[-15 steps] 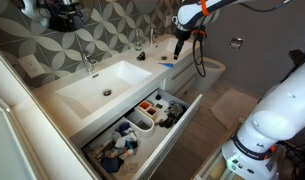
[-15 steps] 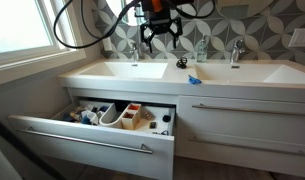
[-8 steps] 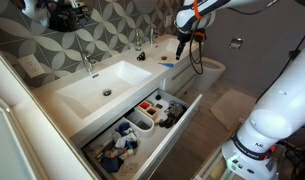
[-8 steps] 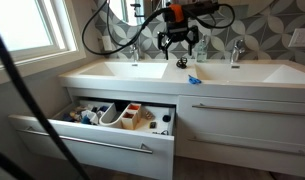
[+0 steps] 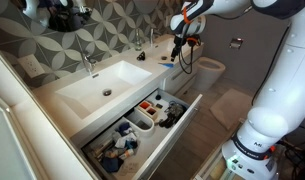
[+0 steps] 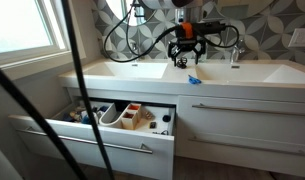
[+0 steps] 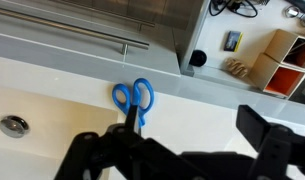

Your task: Put the blue scissors in the open drawer

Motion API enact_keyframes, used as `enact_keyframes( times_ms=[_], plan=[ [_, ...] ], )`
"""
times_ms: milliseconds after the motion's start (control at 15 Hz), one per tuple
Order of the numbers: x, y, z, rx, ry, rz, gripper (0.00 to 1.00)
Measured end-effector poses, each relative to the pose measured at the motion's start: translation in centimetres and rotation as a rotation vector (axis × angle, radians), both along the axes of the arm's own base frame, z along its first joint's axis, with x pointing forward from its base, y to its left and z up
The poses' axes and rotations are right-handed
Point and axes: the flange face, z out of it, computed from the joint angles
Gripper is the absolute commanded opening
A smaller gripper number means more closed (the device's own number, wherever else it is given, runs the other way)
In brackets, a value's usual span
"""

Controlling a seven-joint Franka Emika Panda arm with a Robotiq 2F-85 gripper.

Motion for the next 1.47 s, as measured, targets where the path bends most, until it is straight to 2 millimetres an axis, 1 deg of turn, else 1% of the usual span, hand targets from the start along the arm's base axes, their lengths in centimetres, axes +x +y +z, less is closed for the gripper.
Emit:
enact_keyframes(
  times_ms=[400,733,800,867,933,1000,1067,1200,1333,1400,1467],
  plan=[
    [2.9,-0.8,-3.3,0.04,0.012,-0.028,1.0],
    [4.7,-1.0,-5.6,0.063,0.022,-0.038,1.0],
    [5.0,-0.8,-6.0,0.066,0.025,-0.041,0.97],
    [5.3,-0.7,-6.3,0.069,0.027,-0.044,0.91],
    [5.5,-0.5,-6.6,0.072,0.029,-0.046,0.87],
    [5.7,-0.3,-6.8,0.075,0.031,-0.049,0.77],
    [5.9,-0.2,-7.0,0.077,0.032,-0.052,0.72],
    [6.2,0.0,-7.3,0.081,0.034,-0.063,0.67],
    [6.3,-0.1,-7.6,0.084,0.037,-0.075,0.75],
    [6.3,-0.2,-7.7,0.085,0.039,-0.081,0.74],
    [6.3,-0.3,-7.8,0.086,0.04,-0.087,0.76]
  ],
)
